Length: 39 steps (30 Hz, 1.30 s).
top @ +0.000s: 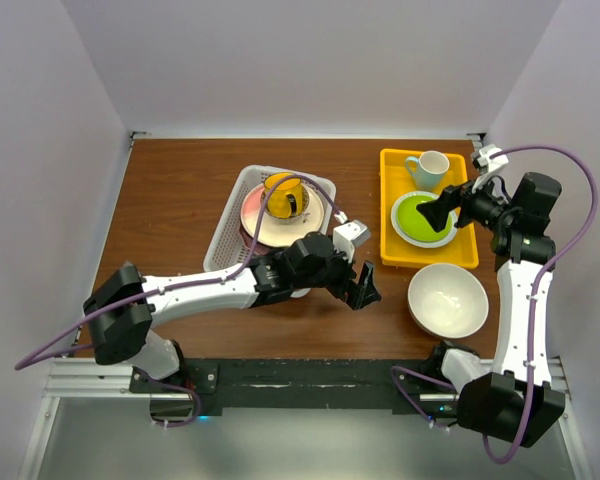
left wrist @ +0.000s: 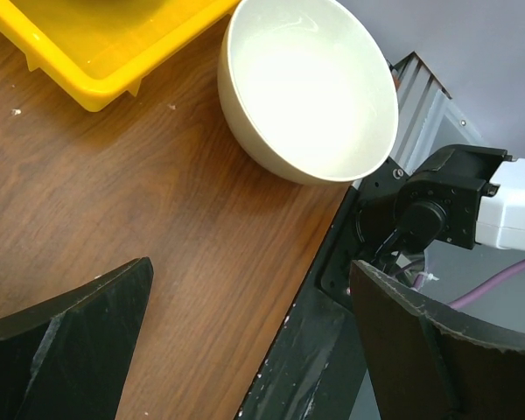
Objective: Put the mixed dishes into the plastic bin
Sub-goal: Pick up the bowl from the center of the board.
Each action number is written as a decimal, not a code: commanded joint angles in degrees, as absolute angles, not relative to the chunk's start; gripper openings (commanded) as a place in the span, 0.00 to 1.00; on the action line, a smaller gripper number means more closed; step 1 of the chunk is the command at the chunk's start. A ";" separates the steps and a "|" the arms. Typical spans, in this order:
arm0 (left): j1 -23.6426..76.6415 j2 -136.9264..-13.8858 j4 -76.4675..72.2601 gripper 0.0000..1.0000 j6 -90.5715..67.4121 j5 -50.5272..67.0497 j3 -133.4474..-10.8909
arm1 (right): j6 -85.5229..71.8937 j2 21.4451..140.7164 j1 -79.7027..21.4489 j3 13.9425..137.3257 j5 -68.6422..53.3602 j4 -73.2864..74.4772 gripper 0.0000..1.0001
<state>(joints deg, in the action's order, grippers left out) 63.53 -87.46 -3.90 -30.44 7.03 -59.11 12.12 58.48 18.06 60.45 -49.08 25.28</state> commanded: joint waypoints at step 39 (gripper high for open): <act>64.69 -92.99 -9.49 1.00 -32.61 6.33 -60.82 | 13.27 58.71 18.37 60.03 -50.89 24.52 0.97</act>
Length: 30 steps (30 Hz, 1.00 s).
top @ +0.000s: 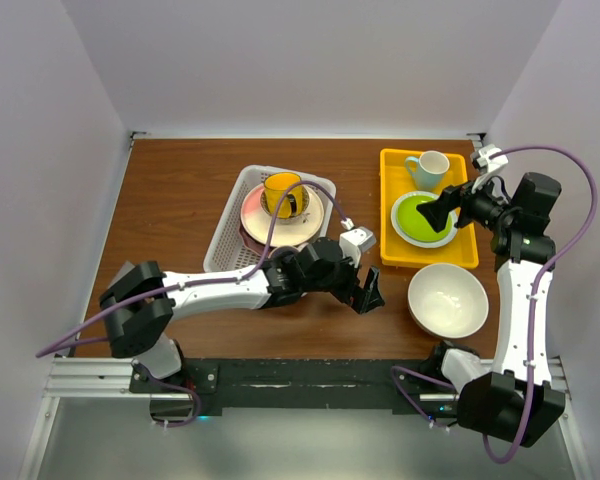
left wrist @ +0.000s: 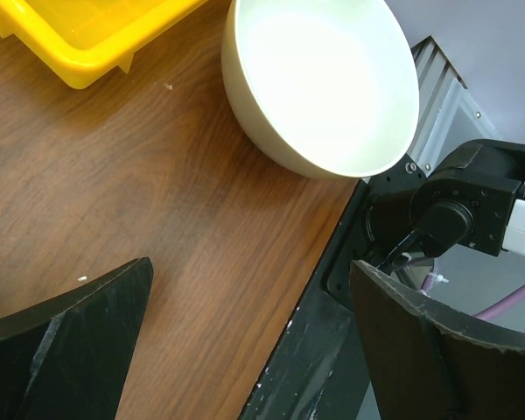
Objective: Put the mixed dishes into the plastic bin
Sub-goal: Pick up the bowl from the center of the board.
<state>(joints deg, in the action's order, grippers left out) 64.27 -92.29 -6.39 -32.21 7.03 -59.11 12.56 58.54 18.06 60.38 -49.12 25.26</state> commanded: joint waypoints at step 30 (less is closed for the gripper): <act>65.39 -98.44 -9.67 1.00 -35.07 5.45 -63.28 | 13.45 58.97 18.37 59.85 -50.80 24.17 0.97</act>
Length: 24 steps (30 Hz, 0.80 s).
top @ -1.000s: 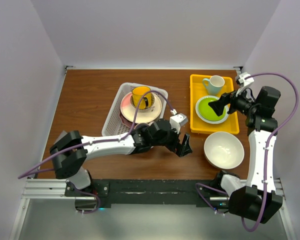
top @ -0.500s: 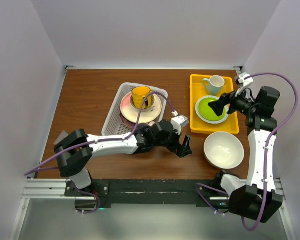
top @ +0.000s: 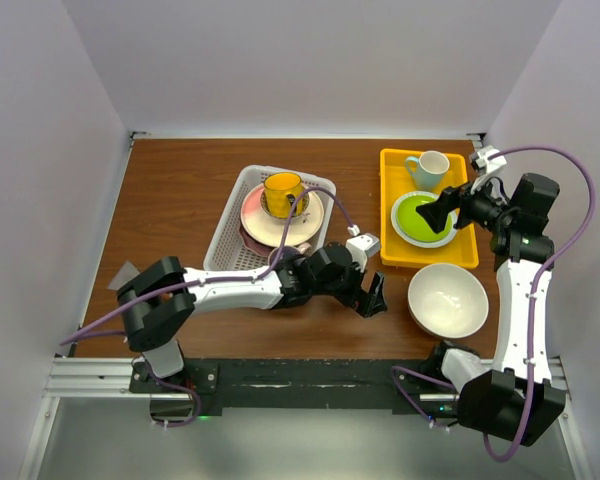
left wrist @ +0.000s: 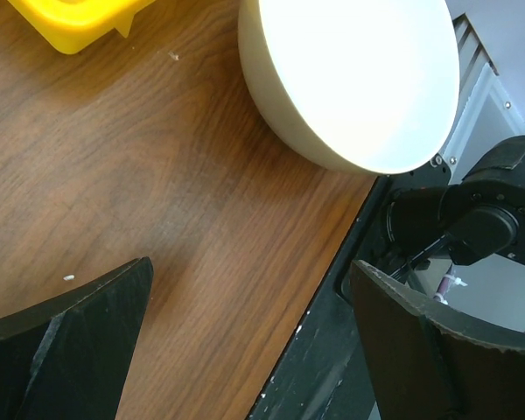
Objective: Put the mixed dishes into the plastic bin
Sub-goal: Pick up the bowl from the center of the board.
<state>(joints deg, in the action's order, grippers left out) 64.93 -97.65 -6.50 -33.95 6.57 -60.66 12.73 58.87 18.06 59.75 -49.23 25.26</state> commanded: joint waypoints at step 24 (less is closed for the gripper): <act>67.94 -113.62 5.96 1.00 -47.28 -8.34 -82.95 | 13.54 58.98 18.37 59.76 -51.15 24.17 0.97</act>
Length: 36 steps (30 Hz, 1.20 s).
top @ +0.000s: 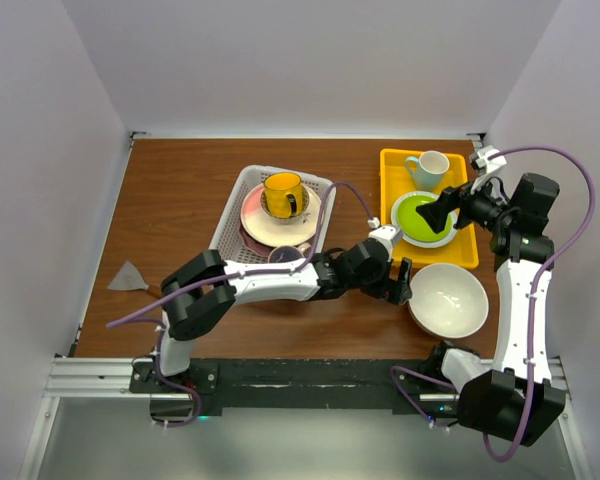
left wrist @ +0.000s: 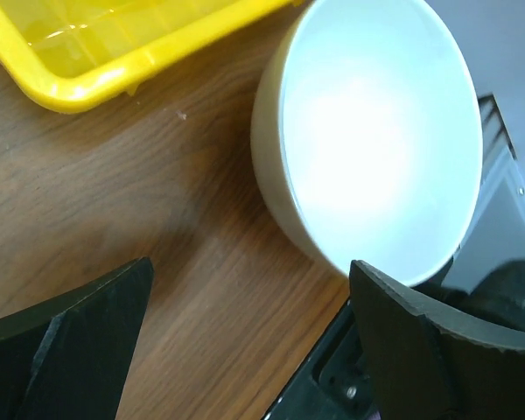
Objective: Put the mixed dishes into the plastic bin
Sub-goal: Pick up the bowl from the center of the board.
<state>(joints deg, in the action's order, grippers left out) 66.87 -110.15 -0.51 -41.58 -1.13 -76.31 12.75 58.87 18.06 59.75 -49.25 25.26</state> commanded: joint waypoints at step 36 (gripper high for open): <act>75.06 -111.46 12.93 0.00 -40.18 -28.83 -85.18 | 13.71 58.89 18.37 59.94 -51.50 24.70 0.97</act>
